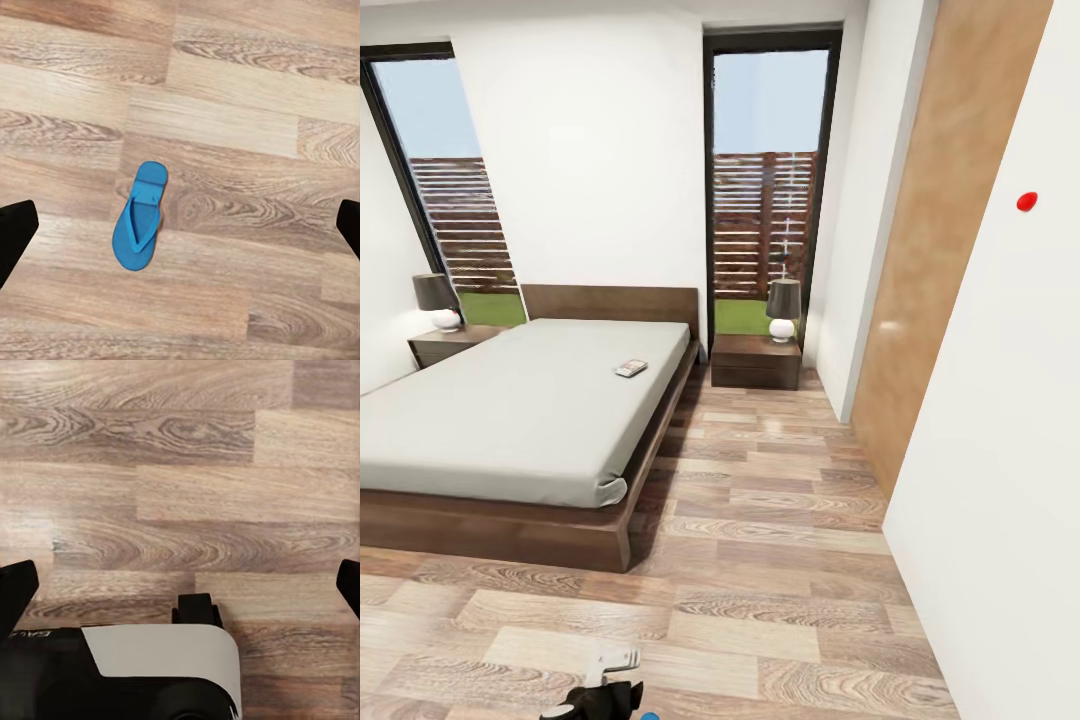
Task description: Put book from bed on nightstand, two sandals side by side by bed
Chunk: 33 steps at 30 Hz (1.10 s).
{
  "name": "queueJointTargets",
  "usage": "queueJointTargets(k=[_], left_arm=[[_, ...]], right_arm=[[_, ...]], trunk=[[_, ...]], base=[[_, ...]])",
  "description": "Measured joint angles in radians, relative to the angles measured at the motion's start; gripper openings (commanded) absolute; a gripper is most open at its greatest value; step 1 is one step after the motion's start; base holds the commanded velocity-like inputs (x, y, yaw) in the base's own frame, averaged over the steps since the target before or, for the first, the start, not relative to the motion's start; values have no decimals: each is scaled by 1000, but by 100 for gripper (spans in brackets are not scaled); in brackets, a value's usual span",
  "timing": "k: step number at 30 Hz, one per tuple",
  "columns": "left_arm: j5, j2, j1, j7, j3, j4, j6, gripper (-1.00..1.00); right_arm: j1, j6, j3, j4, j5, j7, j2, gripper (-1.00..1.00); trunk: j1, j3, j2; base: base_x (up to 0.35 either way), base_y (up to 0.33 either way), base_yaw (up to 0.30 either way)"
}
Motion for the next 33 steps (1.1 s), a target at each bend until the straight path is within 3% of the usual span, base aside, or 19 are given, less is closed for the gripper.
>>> queueJointTargets(k=[1, 2, 3, 4, 5, 6, 8, 9, 11, 17, 29, 33], left_arm=[[0, -1, 0, -2, -1, 1, -1, 100], [0, -1, 0, -3, -1, 2, -1, 100], [0, 0, 0, -3, -1, 1, -1, 100], [0, 0, 0, -3, -1, 2, -1, 100], [0, 0, 0, -4, 0, 2, 0, 100], [0, 0, 0, -5, 0, 2, 0, 100], [0, -1, 0, -5, -1, 2, 1, 100], [0, -1, 0, -5, -2, 2, 1, 100], [0, -2, 0, -5, -3, 2, 1, 100], [0, -4, 0, -5, -4, 2, 1, 100], [0, -4, 0, -5, -5, 2, 1, 100], [15, -9, 19, -5, -5, 24, -21, 100]], right_arm=[[-46, 134, 1, -67, -2, 10, 2, 100], [-117, 175, 2, -90, -3, 32, 2, 100], [-123, 189, 3, -98, -4, 55, 2, 100], [-152, 208, 3, -109, -5, 124, 3, 100], [-186, 230, 4, -118, -7, 281, 2, 100], [-198, 234, 4, -121, -5, 346, 2, 100], [-242, 245, 4, -126, -5, 578, 0, 100], [-263, 249, 4, -128, -5, 666, 0, 100], [-289, 260, 2, -133, -3, 765, -1, 100], [-305, 262, -2, -191, -2, 825, -4, 100], [-307, 258, -4, -206, -2, 830, 0, 100], [-294, 236, 18, -184, 19, 807, 2, 100]], trunk=[[0, 0, 0], [0, 0, 0], [0, 0, 0], [0, 0, 0], [0, 0, 0], [0, 0, 0], [0, 0, 0], [0, 0, 0], [0, 0, 0], [0, 0, 0], [0, 0, 0], [0, 0, 0]], base=[[0, 0, 0], [0, 0, 0], [0, 0, 0], [0, 0, 0], [0, 0, 0], [0, 0, 0], [0, 0, 0], [0, 0, 0], [0, 0, 0], [0, 0, 0], [0, 0, 0], [0, 0, 0]])
